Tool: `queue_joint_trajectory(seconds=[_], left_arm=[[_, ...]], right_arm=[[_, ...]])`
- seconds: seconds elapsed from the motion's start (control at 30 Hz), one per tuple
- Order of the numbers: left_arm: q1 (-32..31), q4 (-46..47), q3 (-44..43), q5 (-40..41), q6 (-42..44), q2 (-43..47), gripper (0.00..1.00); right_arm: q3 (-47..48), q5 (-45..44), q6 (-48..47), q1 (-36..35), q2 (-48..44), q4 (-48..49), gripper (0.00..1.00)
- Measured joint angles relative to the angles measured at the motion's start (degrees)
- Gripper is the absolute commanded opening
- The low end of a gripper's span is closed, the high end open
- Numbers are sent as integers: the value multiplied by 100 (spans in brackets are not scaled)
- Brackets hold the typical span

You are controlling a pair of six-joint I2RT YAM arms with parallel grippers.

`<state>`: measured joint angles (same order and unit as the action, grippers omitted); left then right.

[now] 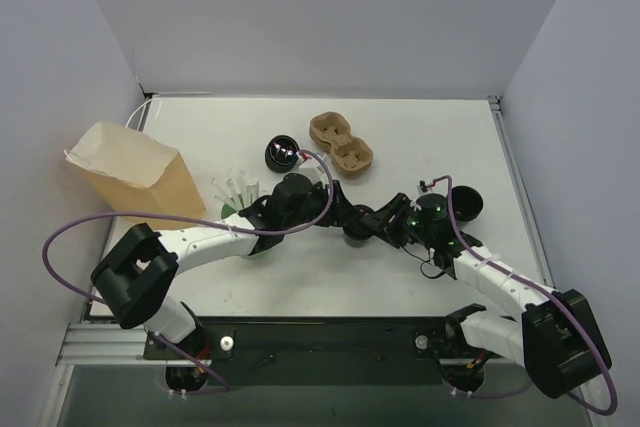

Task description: Pack the takeout coffee

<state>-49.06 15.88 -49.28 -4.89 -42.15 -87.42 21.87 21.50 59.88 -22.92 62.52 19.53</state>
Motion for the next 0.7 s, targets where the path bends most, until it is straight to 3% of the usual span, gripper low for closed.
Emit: queue_joint_trajectory(seconds=[0.43,0.7], left_arm=[[-2,-17,-15,181,87,-487,56],[-63,-24,-46,262,105,-516,53]], right_arm=[[22,24,-7,-2,0,-39,36],[186,42,-201,20,-52,-382,50]])
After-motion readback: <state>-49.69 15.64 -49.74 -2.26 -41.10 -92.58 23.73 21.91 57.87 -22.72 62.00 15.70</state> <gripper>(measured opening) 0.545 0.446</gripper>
